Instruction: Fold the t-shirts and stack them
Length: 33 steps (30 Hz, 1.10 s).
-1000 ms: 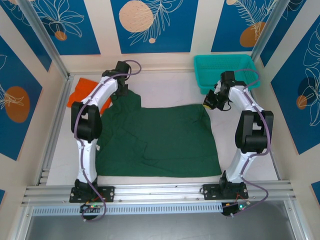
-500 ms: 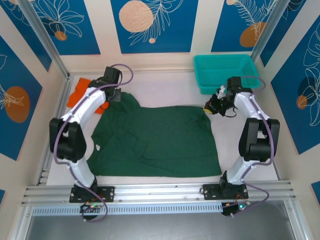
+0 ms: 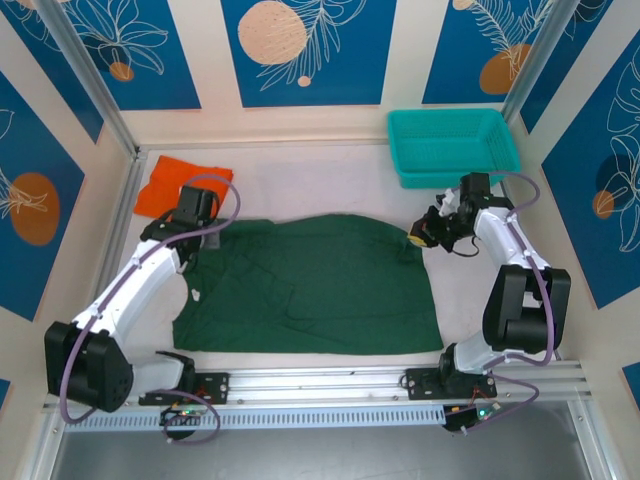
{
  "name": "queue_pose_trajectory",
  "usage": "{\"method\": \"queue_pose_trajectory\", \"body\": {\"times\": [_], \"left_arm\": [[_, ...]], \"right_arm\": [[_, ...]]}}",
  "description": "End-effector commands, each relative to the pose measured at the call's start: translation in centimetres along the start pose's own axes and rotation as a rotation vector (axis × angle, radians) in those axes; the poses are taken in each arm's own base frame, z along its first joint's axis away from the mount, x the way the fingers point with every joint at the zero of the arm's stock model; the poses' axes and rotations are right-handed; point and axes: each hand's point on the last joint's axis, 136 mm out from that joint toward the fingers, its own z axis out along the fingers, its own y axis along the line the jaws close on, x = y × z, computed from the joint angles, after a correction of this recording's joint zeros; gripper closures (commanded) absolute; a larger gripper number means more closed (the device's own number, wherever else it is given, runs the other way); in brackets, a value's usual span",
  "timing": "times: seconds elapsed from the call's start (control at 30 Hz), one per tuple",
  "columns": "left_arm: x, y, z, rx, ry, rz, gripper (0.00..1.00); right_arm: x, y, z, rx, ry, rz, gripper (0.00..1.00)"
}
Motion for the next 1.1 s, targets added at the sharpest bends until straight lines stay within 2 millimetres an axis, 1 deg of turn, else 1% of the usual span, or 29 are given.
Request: {"method": "queue_pose_trajectory", "body": {"times": [0.0,0.13,0.23,0.3,0.4,0.53,0.6,0.83,1.0,1.03,1.07], "left_arm": [[2.0,1.4,0.0,-0.04,0.025,-0.069,1.0],[3.9,1.9,0.0,-0.052,0.058,-0.095,1.0],[4.9,2.4,0.1,-0.08,0.085,-0.11,1.0],[5.5,2.5,0.2,-0.085,0.107,-0.117,1.0],[6.3,2.8,0.2,-0.109,0.139,-0.145,1.0],[7.5,3.2,0.3,-0.132,0.182,-0.18,1.0],[7.9,3.2,0.3,-0.128,0.195,-0.192,1.0],[9.5,3.5,0.4,-0.153,0.247,-0.245,1.0],[11.0,4.3,0.2,-0.201,0.267,-0.302,1.0],[11.4,4.5,0.1,-0.211,0.272,-0.316,0.92],[11.6,4.7,0.0,-0.224,0.271,-0.329,0.88]], "right_arm": [[-0.6,0.4,-1.1,-0.028,-0.004,0.05,0.99],[-2.5,0.4,-1.8,-0.038,-0.02,0.099,0.97],[-3.1,0.6,-1.9,-0.041,-0.017,0.101,0.96],[-3.0,0.6,-1.9,-0.051,-0.015,0.095,0.96],[-2.0,0.4,-1.8,-0.055,-0.009,0.089,0.95],[-0.6,-0.9,-2.0,-0.02,-0.004,0.098,0.94],[-0.2,-1.6,-2.1,-0.003,-0.011,0.105,0.94],[1.9,-3.0,-2.1,0.037,-0.03,0.117,0.94],[3.1,-3.2,-2.0,0.034,-0.046,0.115,0.9],[3.4,-3.2,-2.1,0.031,-0.047,0.117,0.89],[3.7,-3.2,-2.1,0.03,-0.051,0.117,0.86]]}}
